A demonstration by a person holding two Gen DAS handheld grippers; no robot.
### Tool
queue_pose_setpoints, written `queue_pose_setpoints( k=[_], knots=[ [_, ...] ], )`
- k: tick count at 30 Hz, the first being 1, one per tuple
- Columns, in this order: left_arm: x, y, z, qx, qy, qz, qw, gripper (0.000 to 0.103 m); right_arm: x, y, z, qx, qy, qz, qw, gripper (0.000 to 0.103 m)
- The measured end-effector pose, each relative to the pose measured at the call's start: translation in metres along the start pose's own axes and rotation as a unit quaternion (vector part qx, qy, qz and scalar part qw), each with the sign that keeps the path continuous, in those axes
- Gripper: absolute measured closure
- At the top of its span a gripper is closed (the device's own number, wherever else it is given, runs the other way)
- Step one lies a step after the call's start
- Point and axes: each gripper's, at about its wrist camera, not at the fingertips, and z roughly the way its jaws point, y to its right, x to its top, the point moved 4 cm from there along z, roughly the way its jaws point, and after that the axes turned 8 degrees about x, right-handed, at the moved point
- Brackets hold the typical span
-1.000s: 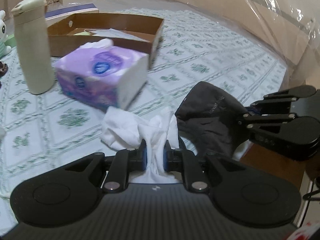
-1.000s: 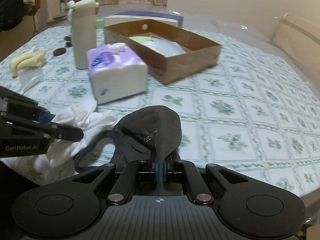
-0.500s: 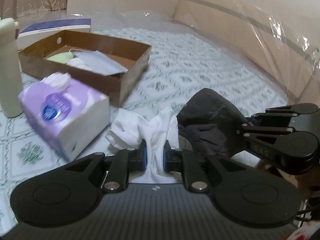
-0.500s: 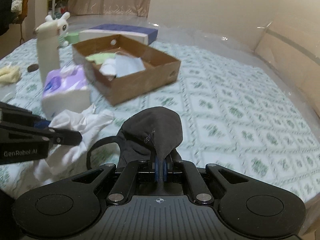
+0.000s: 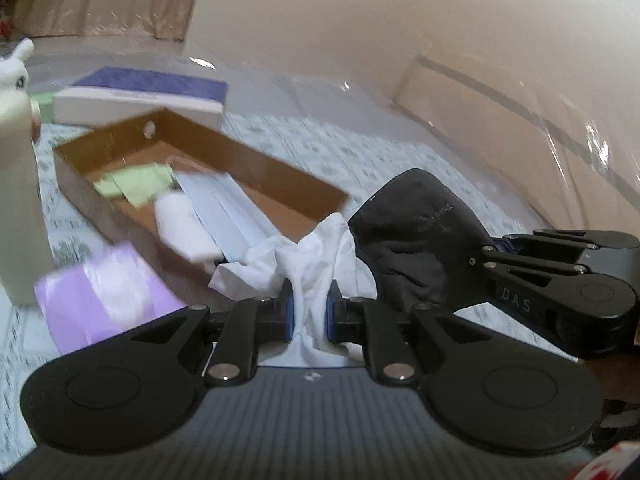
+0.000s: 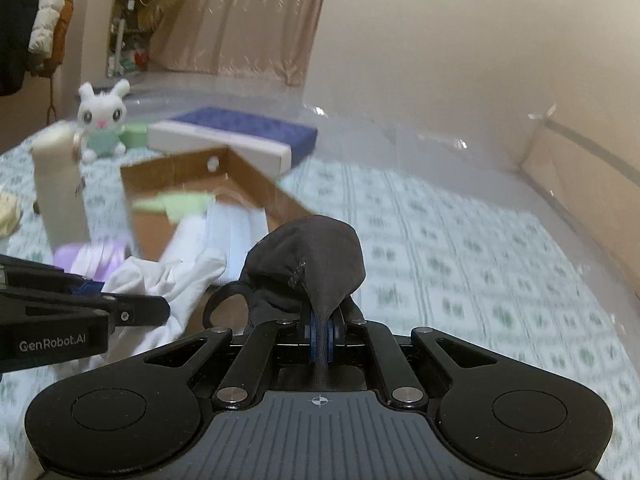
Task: Organize soft objects
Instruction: 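Carry the white cloth and grey mask in both tools over the cardboard box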
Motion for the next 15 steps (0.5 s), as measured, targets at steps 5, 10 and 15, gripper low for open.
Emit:
queue_pose_setpoints(
  k=[5, 10, 15],
  knots=[
    [0.044, -0.02, 0.014, 0.021, 0.026, -0.018, 0.9993, 0.09, 0.042, 0.006, 0.032, 0.019, 0.018, -0.007, 1.0, 0.098],
    [0.077, -0.042, 0.035, 0.045, 0.034, -0.04, 0.9976, 0.09, 0.067, 0.01, 0.068, 0.046, 0.023, 0.001, 0.999, 0.098],
    [0.092, -0.054, 0.057, 0.057, 0.031, -0.047, 0.9968, 0.09, 0.078, 0.014, 0.102, 0.067, 0.014, 0.03, 0.997, 0.098]
  ],
)
